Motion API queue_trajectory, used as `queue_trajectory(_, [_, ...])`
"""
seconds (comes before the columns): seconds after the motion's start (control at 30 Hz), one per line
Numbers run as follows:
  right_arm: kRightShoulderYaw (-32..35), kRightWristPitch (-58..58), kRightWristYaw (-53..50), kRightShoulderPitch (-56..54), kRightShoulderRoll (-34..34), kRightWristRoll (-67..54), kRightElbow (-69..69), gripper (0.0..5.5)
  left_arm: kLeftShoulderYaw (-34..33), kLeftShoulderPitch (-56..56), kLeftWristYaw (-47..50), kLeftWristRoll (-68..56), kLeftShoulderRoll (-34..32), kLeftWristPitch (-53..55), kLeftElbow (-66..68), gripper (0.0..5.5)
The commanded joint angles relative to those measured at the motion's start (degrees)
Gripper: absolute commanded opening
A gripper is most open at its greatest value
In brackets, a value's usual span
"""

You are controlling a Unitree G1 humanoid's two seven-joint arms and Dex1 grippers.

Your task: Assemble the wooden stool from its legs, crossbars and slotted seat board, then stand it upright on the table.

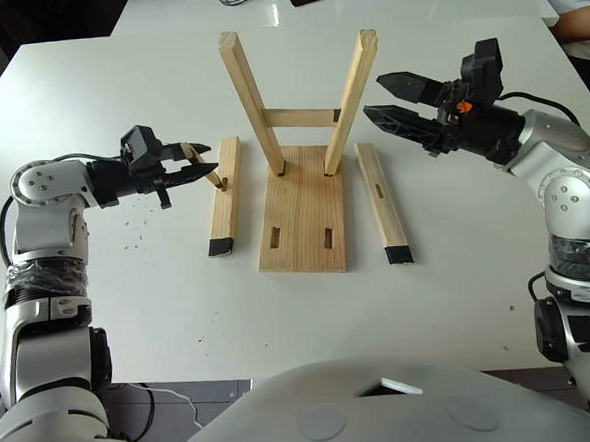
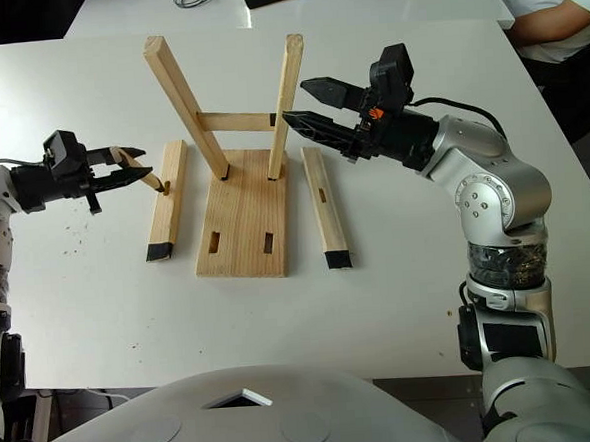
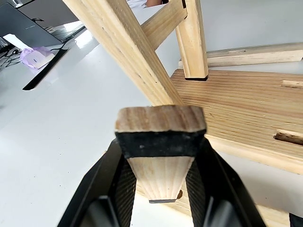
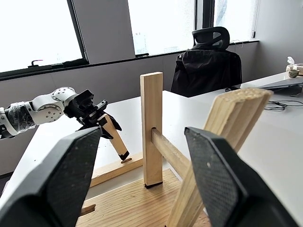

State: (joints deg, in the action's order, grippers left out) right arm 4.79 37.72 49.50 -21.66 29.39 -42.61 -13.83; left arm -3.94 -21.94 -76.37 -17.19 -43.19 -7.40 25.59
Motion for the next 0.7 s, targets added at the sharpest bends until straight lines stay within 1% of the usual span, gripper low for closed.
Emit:
queue_trajectory(0.03, [-0.2,0.3,-0.4,-0.3,-0.1,-0.1,-0.4,3.23,0.5,0.3,-0.7,0.2,0.1,-0.2,0.4,1.31])
queue_trajectory(0.53, [-0.4,1.4,-1.7,0.3,-0.6,-0.8,-1.7,3.23,3.6,-1.7,-4.3,2.0,0.3,-2.5,2.8,1.31])
queue_trajectory(0.6, [-0.3,1.5,-1.9,0.5,-0.7,-0.9,-2.0,3.23,4.6,-1.6,-5.9,2.2,-0.3,-2.5,3.2,1.31])
queue_trajectory(0.7, [0.1,1.7,-2.9,1.8,-0.8,-1.2,-3.5,3.23,6.5,-0.6,-11.2,1.9,-2.9,-1.5,2.0,1.31])
